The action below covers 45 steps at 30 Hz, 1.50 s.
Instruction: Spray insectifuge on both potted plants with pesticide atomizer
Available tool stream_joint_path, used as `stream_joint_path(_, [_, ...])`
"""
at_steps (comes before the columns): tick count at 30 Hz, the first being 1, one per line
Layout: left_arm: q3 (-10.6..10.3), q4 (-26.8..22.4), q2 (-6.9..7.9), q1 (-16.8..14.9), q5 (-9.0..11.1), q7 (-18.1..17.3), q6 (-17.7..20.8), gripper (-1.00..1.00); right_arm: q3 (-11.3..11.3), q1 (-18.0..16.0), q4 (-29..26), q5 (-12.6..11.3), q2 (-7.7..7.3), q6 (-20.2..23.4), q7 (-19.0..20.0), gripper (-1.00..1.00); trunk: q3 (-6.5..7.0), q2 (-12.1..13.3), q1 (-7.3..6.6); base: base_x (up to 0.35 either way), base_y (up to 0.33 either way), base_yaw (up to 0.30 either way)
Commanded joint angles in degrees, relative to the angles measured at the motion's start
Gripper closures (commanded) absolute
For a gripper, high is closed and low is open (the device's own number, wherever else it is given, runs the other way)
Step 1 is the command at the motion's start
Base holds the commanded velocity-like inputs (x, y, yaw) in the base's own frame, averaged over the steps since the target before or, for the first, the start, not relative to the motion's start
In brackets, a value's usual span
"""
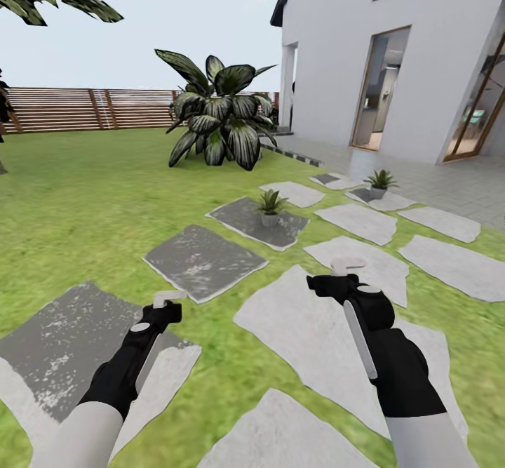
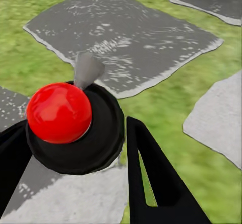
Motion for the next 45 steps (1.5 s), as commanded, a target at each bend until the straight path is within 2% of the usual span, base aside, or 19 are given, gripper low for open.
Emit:
stream_joint_path(1, [0.0, -0.1, -0.01, 0.0, 0.1, 0.2, 0.3, 1.0, 0.1, 0.0, 0.0, -0.1, 0.0, 0.3, -0.4, -1.0, -0.06, 0.0, 0.03, 0.347, 0.0, -0.001])
stream_joint_path(14, [0.0, -0.1, -0.02, 0.0, 0.1, 0.2, 0.3, 1.0, 0.2, 0.0, 0.0, -0.1, 0.0, 0.3, -0.4, -1.0, 0.08, 0.0, 0.03, 0.347, 0.0, -0.159])
stream_joint_path(35, [0.0, -0.1, -0.02, 0.0, 0.1, 0.2, 0.3, 1.0, 0.1, 0.0, -0.1, -0.1, 0.0, 0.3, -0.4, -1.0, 0.09, 0.0, 0.03, 0.347, 0.0, -0.014])
stream_joint_path(45, [0.0, -0.1, -0.03, 0.0, 0.1, 0.2, 0.3, 1.0, 0.1, 0.0, -0.1, -0.1, 0.0, 0.3, -0.4, -1.0, 0.09, 0.0, 0.03, 0.347, 0.0, -0.232])
